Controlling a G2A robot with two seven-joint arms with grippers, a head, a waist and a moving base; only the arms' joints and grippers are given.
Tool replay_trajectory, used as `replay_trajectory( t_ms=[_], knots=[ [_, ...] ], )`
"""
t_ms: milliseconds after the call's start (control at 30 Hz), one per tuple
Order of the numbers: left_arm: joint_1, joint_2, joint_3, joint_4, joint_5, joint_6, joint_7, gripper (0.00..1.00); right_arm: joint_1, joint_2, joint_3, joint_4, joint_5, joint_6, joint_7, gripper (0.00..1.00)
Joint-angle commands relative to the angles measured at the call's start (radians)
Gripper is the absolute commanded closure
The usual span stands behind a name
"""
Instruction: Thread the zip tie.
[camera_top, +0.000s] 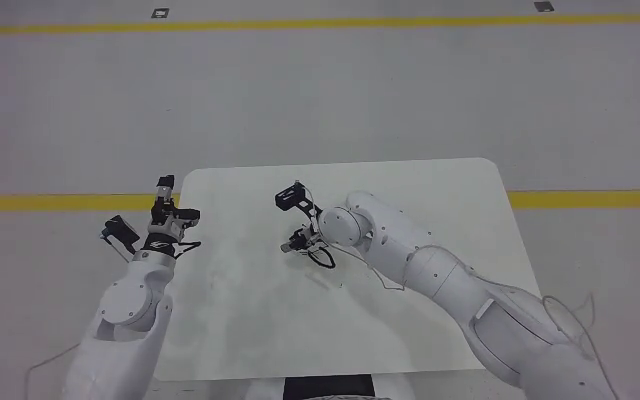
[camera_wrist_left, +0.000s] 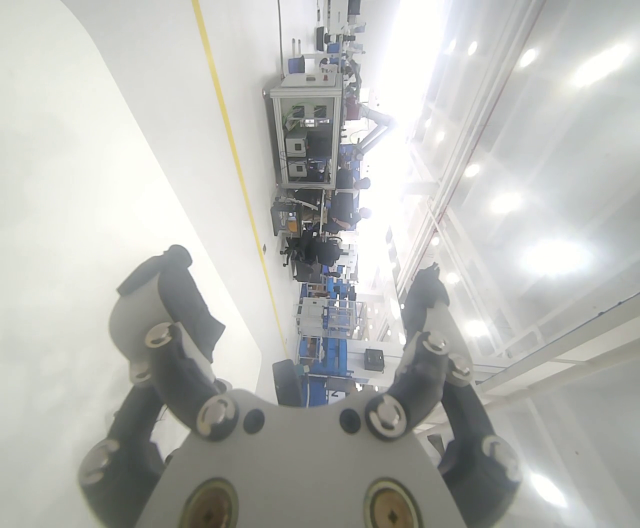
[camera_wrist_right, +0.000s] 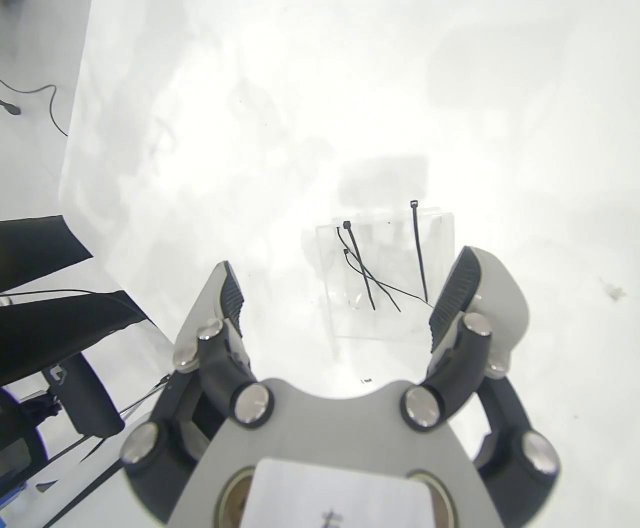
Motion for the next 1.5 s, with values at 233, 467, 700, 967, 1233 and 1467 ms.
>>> replay_trajectory(
  t_ms=[233, 467, 700, 967, 1233, 1467],
  knots=[
    [0.000, 0.000, 0.000, 0.000, 0.000, 0.000, 0.000, 0.00, -0.003, -0.003, -0.017, -0.021, -0.070, 0.014, -0.006, 0.00],
    [0.000, 0.000, 0.000, 0.000, 0.000, 0.000, 0.000, 0.00, -0.002, -0.002, -0.018, -0.023, -0.078, 0.013, -0.010, 0.00],
    [0.000, 0.000, 0.000, 0.000, 0.000, 0.000, 0.000, 0.00, -0.010, 0.008, 0.000, -0.073, -0.170, 0.018, 0.013, 0.07],
    [0.000, 0.000, 0.000, 0.000, 0.000, 0.000, 0.000, 0.00, -0.032, 0.022, 0.034, -0.109, -0.230, 0.013, 0.049, 0.79],
    [0.000, 0.000, 0.000, 0.000, 0.000, 0.000, 0.000, 0.00, -0.065, 0.022, 0.049, -0.093, -0.272, 0.006, 0.036, 0.89],
    [0.000, 0.000, 0.000, 0.000, 0.000, 0.000, 0.000, 0.00, -0.076, 0.006, 0.041, -0.049, -0.307, 0.012, 0.007, 0.92]
  ],
)
